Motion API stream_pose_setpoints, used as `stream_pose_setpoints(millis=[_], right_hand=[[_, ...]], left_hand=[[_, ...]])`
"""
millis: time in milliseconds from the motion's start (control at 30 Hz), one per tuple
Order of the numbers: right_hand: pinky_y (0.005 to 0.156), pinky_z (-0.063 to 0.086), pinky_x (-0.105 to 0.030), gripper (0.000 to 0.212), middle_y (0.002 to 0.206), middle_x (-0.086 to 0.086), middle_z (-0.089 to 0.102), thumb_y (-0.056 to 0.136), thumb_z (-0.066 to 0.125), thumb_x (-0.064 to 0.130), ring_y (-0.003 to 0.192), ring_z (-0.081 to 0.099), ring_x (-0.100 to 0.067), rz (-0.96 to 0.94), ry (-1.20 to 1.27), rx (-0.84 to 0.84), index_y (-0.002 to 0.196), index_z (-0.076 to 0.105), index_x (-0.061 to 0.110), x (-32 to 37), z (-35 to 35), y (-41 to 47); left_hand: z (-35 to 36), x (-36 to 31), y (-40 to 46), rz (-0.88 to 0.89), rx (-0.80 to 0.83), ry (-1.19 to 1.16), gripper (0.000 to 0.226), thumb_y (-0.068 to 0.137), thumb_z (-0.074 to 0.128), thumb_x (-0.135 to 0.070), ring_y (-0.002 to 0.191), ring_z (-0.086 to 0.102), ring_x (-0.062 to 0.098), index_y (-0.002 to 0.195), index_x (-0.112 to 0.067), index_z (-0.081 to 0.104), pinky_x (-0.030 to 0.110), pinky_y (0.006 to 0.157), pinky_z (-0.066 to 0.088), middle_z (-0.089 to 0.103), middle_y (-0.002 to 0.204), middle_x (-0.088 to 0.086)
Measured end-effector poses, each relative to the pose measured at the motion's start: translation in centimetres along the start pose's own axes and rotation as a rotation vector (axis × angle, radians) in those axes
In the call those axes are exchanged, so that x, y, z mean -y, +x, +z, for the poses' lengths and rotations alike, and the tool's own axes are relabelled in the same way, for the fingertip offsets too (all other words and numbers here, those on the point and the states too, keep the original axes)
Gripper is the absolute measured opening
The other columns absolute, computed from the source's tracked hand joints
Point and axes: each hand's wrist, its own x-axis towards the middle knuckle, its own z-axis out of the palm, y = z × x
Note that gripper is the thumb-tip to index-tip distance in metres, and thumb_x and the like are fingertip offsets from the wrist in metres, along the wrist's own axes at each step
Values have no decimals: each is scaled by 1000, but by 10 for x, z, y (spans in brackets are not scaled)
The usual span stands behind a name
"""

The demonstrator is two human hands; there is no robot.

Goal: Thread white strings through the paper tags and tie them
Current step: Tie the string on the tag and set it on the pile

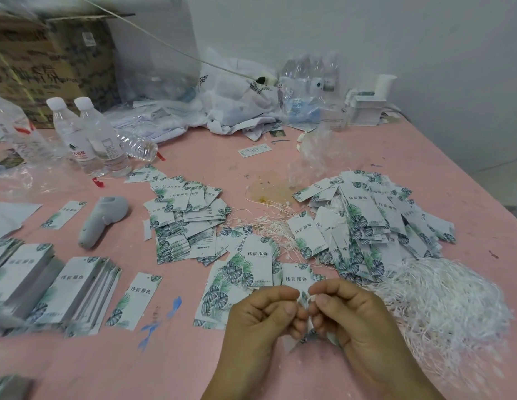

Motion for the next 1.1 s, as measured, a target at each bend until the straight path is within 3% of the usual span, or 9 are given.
stream_pose_setpoints(millis=[300,533,633,833,933,1100], right_hand=[[58,53,-24,18,73,-18,71,76,68,15,62,66,-20,-131,-249,-63,92,75,20,2,3,-3],[57,53,-23,11,72,-19,72,77,77,15,59,66,-20,-169,-271,-63,88,76,19,5,7,-6],[56,53,-22,17,71,-17,71,72,69,18,58,65,-18,-174,-270,-67,87,76,19,6,9,-7],[56,53,-23,21,70,-18,71,81,66,0,56,64,-19,-186,-294,-78,86,75,18,4,9,-8],[56,53,-23,15,71,-19,72,76,68,10,58,65,-20,-177,-274,-95,86,75,18,6,11,-8],[54,53,-24,27,70,-18,72,83,64,-7,57,65,-20,-184,-312,-128,84,75,18,4,11,-8]], left_hand=[[-3,4,0,43,42,79,23,67,81,-20,56,64,21,85,-6,79,26,53,52,71,69,19],[-6,7,0,129,31,198,19,69,80,-21,55,60,18,84,-9,79,24,56,50,70,65,14],[-6,7,-1,158,40,260,17,71,80,-22,57,61,15,85,-13,80,24,57,50,71,66,10],[-3,7,-4,210,14,390,12,71,78,-28,59,59,6,81,-22,79,19,58,47,68,64,1],[-2,5,-5,248,0,493,10,78,71,-35,60,52,7,78,-26,73,19,58,41,61,65,-1],[1,2,-4,185,-9,355,18,80,68,-35,59,50,12,79,-17,68,23,58,42,59,62,2]])
